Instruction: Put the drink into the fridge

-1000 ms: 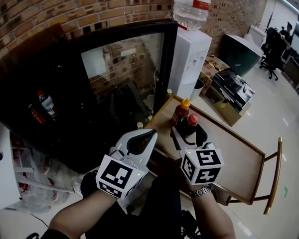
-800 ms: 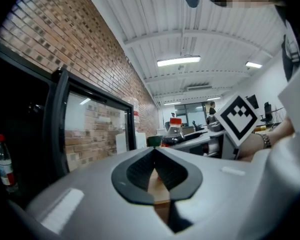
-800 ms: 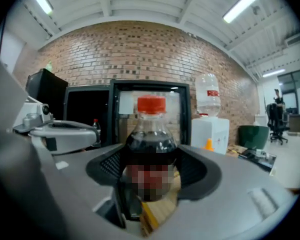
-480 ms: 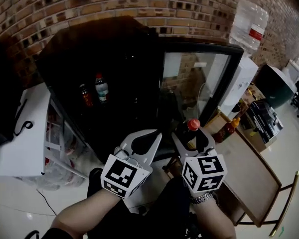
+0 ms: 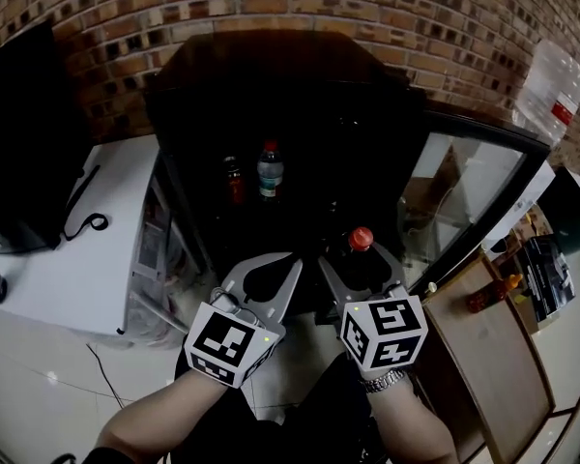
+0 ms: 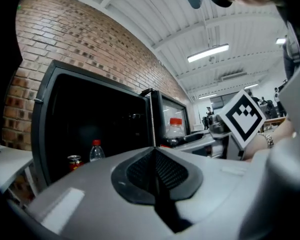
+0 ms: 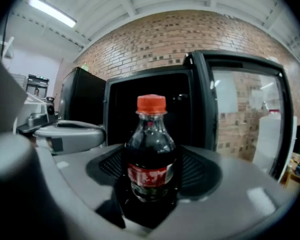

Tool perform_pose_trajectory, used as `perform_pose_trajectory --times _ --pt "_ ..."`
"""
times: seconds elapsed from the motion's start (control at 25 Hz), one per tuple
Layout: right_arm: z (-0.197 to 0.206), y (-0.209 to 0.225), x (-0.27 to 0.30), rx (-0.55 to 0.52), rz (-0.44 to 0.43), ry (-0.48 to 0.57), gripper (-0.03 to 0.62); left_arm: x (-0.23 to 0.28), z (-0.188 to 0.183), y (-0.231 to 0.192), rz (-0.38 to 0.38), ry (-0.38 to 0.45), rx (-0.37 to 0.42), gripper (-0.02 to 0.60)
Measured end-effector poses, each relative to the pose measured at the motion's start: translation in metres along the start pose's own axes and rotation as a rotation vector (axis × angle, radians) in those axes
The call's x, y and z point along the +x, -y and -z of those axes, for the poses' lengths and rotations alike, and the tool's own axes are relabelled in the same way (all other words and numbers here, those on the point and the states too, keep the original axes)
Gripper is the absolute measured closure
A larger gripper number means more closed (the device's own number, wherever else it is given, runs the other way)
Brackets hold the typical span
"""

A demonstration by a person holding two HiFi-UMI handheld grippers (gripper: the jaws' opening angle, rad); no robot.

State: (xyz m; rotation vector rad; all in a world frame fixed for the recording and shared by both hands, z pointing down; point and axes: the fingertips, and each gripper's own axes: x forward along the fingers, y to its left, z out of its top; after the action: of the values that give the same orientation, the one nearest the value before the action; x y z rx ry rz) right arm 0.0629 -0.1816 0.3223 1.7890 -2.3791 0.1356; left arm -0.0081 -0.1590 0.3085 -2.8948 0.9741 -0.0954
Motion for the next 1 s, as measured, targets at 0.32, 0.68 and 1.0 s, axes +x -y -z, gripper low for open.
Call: perform_pose_trajectory --times 0.32,0.68,1.0 --pt "0.017 -0.025 0.073 -0.002 -0.063 -0.055 0.29 -0.005 0.031 -0.061 -0.081 -0.043 -0.047 0.577" --pt "0.01 -0.007 0.135 0.003 -0.037 -0.078 0.29 0.019 0.036 -0.102 -0.064 -0.07 -0.04 0.577" --pt "0.012 0.021 0.185 0.006 0.01 -0.108 0.29 0.045 0.034 -0.124 -0.017 -0.085 0.002 0.577"
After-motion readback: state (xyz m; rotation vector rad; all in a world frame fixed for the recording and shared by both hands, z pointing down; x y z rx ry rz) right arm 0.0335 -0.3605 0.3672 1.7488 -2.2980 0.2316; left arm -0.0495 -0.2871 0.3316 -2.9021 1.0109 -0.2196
